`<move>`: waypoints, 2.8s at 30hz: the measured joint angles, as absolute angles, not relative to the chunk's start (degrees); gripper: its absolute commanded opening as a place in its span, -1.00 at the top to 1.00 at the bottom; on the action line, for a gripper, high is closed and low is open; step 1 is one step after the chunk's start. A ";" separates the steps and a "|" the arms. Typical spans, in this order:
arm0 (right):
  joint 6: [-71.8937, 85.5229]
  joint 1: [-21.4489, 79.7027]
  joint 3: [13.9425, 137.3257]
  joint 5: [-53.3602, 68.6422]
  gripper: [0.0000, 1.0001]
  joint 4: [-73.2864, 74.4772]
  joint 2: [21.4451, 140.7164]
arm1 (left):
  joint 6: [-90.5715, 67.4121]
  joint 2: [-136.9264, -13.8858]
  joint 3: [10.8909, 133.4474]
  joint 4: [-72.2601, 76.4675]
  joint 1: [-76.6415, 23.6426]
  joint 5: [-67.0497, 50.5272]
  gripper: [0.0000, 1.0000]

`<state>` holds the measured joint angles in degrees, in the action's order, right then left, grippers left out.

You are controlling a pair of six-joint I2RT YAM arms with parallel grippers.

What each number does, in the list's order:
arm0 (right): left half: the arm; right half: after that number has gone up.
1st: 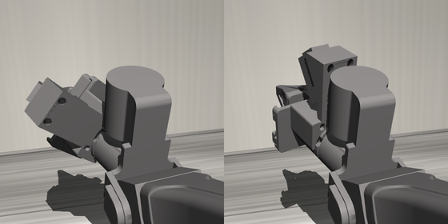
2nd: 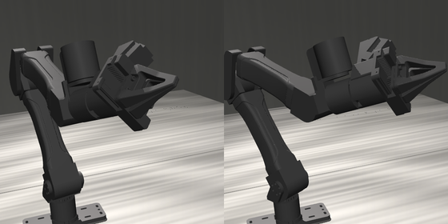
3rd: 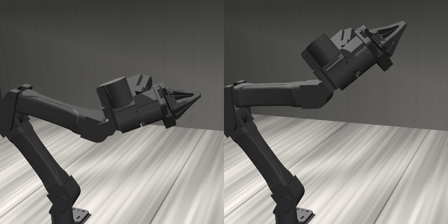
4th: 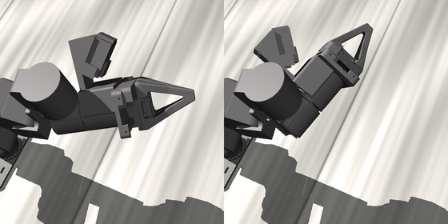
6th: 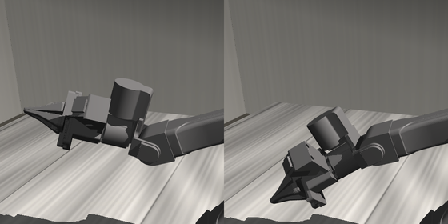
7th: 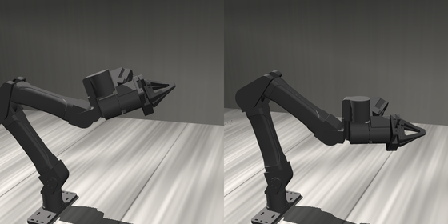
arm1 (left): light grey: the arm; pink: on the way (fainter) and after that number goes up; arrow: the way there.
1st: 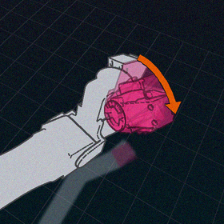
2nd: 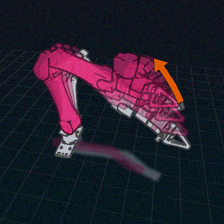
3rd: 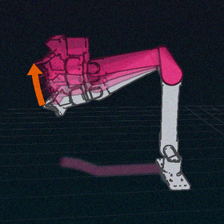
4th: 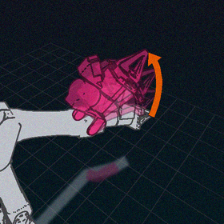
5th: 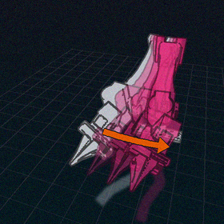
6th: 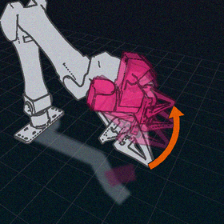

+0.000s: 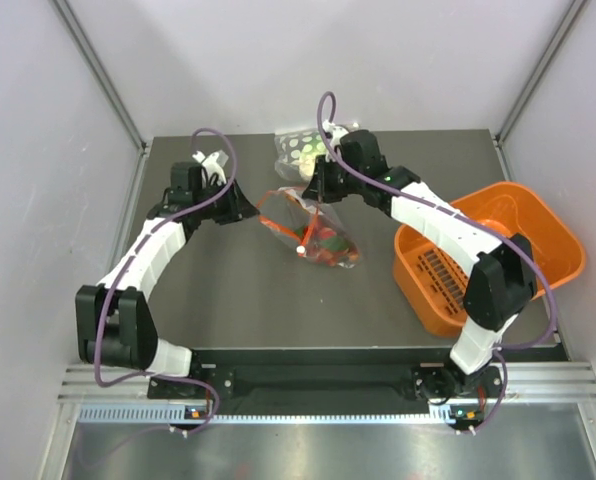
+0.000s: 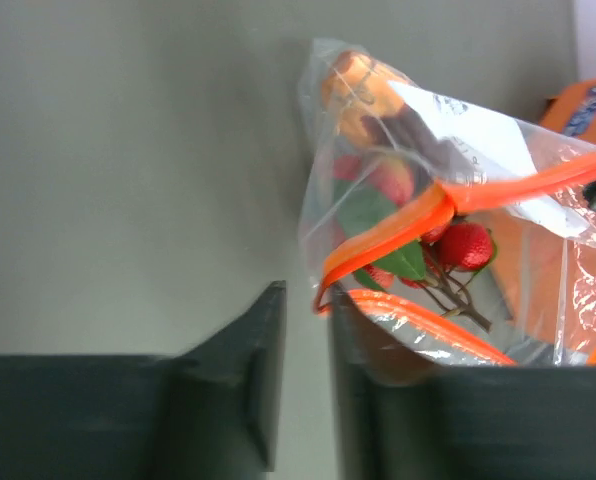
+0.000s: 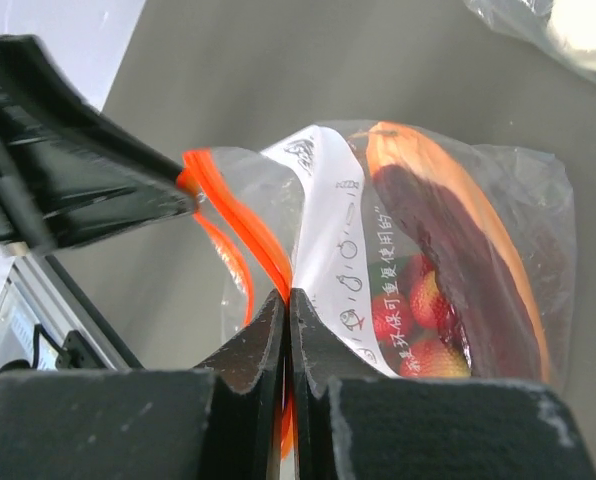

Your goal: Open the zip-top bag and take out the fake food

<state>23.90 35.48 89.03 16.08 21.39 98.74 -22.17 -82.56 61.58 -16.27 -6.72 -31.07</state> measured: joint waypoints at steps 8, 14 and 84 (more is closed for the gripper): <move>25.28 35.94 88.90 15.49 1.00 20.43 100.03 | -22.83 -71.53 62.59 -17.47 -7.35 -29.54 0.03; 25.61 36.23 88.79 15.51 1.00 19.62 100.03 | -25.89 -70.81 62.85 -12.40 -15.11 -30.02 0.03; 27.62 36.71 85.32 14.90 0.98 18.55 99.98 | -11.64 -86.78 61.47 -21.30 -33.74 -18.48 1.00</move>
<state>27.62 36.71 85.32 14.90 18.55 99.98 -11.64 -86.78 61.47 -21.30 -33.74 -18.48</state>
